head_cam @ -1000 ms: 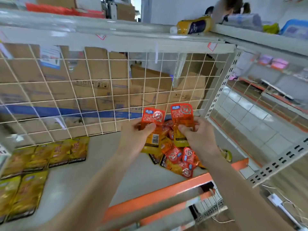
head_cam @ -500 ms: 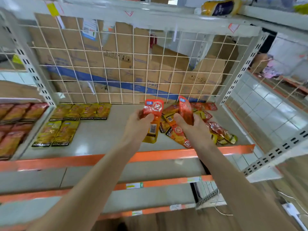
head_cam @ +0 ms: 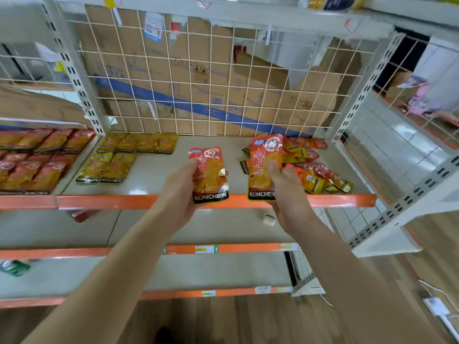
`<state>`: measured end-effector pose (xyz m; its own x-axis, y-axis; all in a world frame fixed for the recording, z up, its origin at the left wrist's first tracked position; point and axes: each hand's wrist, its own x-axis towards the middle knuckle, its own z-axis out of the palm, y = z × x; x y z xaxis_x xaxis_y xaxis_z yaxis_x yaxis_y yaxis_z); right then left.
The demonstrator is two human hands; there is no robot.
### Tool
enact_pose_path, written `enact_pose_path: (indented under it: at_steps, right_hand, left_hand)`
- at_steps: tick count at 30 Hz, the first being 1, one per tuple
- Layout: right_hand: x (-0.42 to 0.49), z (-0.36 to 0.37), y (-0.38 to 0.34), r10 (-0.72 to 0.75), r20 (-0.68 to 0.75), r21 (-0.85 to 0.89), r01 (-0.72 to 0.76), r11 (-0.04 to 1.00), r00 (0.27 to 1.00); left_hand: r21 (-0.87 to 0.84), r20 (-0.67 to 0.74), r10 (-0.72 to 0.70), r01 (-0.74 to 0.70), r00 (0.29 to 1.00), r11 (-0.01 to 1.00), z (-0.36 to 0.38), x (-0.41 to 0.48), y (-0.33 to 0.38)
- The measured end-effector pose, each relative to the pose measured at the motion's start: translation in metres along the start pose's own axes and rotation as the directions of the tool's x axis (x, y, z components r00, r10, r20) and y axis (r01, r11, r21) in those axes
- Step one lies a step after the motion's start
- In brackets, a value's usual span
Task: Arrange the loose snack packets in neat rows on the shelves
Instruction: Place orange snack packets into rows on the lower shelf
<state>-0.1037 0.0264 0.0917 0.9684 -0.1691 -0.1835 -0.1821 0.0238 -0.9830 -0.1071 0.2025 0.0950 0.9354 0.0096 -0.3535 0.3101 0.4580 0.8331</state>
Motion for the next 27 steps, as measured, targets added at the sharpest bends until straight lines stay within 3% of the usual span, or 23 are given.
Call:
enact_pose_path:
  at_steps: [5,15,22,27]
  right_hand:
    - [-0.014,0.022,0.008,0.005,0.050,0.075,-0.009,0.997,0.999]
    - [-0.043,0.132,0.005,0.013,0.129,0.071,-0.022,0.997,0.992]
    - [-0.076,0.225,0.003,0.037,0.222,0.152,-0.072,0.986,0.974]
    - [-0.099,0.279,0.005,0.032,0.229,0.164,-0.071,0.984,0.973]
  left_hand:
    - [0.094,-0.154,0.092,-0.078,0.984,0.992,-0.034,-0.006,0.009]
    - [0.099,-0.070,0.185,-0.178,0.980,0.979,-0.137,-0.033,0.058]
    - [0.266,-0.149,0.239,-0.194,0.960,0.944,-0.234,-0.050,0.097]
    - [0.270,-0.185,0.272,-0.218,0.944,0.938,-0.289,-0.061,0.118]
